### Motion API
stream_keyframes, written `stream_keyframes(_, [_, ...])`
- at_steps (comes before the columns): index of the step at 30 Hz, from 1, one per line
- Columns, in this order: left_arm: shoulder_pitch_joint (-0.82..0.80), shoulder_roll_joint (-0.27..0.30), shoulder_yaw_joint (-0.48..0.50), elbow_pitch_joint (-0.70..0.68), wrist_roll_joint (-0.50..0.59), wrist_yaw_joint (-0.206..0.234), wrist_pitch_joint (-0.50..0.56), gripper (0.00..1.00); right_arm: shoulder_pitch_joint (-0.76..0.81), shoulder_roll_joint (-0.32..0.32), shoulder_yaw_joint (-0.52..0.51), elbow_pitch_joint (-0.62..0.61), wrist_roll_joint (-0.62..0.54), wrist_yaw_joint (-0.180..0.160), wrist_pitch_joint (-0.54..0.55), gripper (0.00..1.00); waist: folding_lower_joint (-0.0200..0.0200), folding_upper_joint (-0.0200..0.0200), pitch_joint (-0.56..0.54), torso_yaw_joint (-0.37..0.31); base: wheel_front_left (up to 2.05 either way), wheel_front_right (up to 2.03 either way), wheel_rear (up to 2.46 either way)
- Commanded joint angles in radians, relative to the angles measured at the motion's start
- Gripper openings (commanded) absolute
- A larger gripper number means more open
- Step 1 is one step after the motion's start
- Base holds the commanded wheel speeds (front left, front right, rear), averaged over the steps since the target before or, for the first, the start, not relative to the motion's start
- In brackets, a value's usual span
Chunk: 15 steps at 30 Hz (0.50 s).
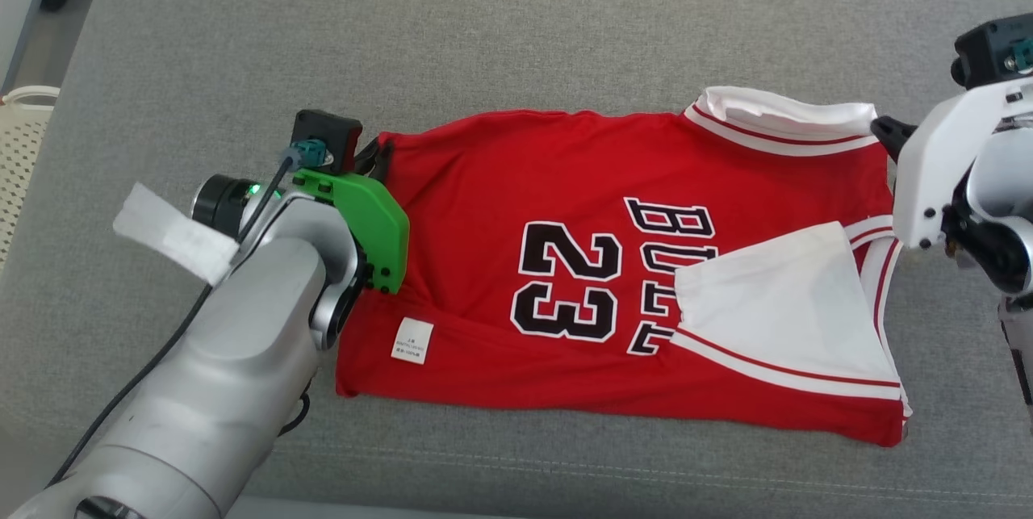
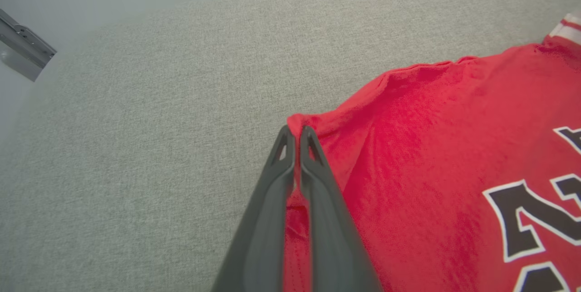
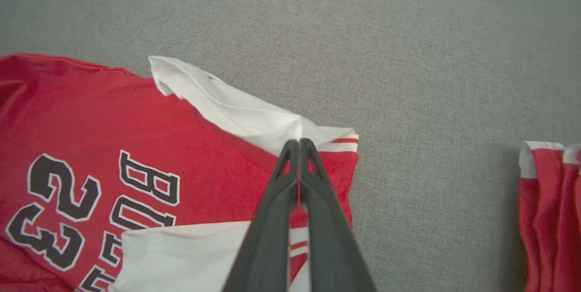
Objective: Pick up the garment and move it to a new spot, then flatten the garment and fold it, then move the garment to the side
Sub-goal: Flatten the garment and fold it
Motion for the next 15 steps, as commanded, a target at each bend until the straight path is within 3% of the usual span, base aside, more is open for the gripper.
stream_keyframes(1, [0.028, 0.02, -0.005, -0.022, 0.01, 0.013, -0.019, 0.0, 0.047, 0.001, -0.023, -0.049, 0.002, -0.001, 0.021, 0.0, 0.0, 0.0, -0.011, -0.008, 0.0, 0.0, 0.0])
stream_keyframes(15, [0.162, 0.133, -0.032, -0.113, 0.051, 0.072, -0.108, 0.0, 0.271, 0.095, -0.124, -0.29, 0.022, -0.001, 0.146, 0.0, 0.0, 0.0, -0.06, -0.032, 0.0, 0.0, 0.0])
